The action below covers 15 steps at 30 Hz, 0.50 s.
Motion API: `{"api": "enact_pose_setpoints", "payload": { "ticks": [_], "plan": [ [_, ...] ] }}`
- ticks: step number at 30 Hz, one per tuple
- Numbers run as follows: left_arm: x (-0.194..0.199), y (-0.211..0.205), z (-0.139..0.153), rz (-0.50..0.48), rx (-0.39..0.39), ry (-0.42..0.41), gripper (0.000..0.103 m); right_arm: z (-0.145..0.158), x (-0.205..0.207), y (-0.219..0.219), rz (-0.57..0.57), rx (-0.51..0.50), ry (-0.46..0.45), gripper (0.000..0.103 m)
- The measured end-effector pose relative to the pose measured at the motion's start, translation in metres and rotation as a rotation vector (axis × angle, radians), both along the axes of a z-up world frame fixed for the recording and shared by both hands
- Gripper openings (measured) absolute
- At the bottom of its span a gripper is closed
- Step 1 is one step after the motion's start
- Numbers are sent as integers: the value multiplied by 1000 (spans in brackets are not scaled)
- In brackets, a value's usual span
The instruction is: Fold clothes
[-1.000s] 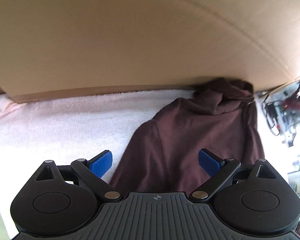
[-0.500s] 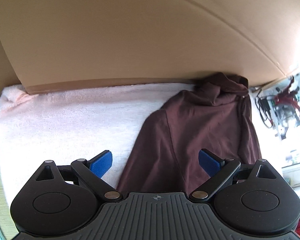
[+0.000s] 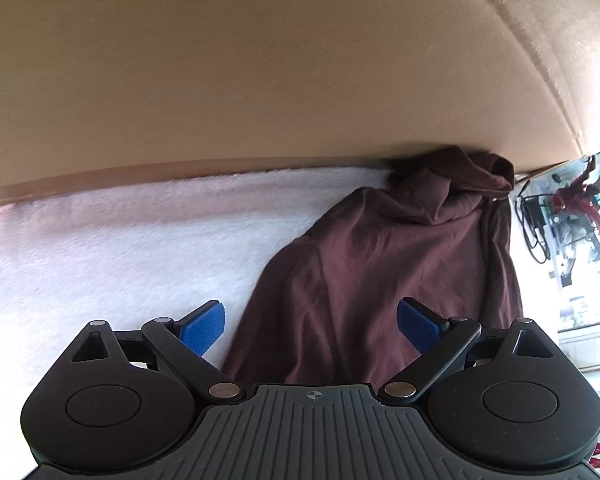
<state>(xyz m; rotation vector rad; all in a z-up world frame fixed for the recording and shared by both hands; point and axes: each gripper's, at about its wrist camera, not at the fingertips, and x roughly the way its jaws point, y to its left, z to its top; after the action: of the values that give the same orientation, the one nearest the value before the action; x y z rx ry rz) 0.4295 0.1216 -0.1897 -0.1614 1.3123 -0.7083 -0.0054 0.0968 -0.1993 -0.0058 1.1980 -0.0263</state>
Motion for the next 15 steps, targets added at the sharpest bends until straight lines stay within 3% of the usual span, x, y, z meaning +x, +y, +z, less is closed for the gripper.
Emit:
{"api": "enact_pose_setpoints", "payload": {
  "ticks": [9,11,13,15],
  "plan": [
    [6,-12,-6,-2,16,-13,97,-4,-4,0,-2,-10,-14,59],
    [6,-10,-5,-10,-5,-7,87,-4,-5,-1,-6,-7,-19,59],
    [7,-8,-6,-15,-15,7,65,-4,-6,-2,-15,-6,-27,55],
    [6,-7,-7,-13,-4,11,53,-3,-7,-5,-30,0,-33,51]
  ]
}}
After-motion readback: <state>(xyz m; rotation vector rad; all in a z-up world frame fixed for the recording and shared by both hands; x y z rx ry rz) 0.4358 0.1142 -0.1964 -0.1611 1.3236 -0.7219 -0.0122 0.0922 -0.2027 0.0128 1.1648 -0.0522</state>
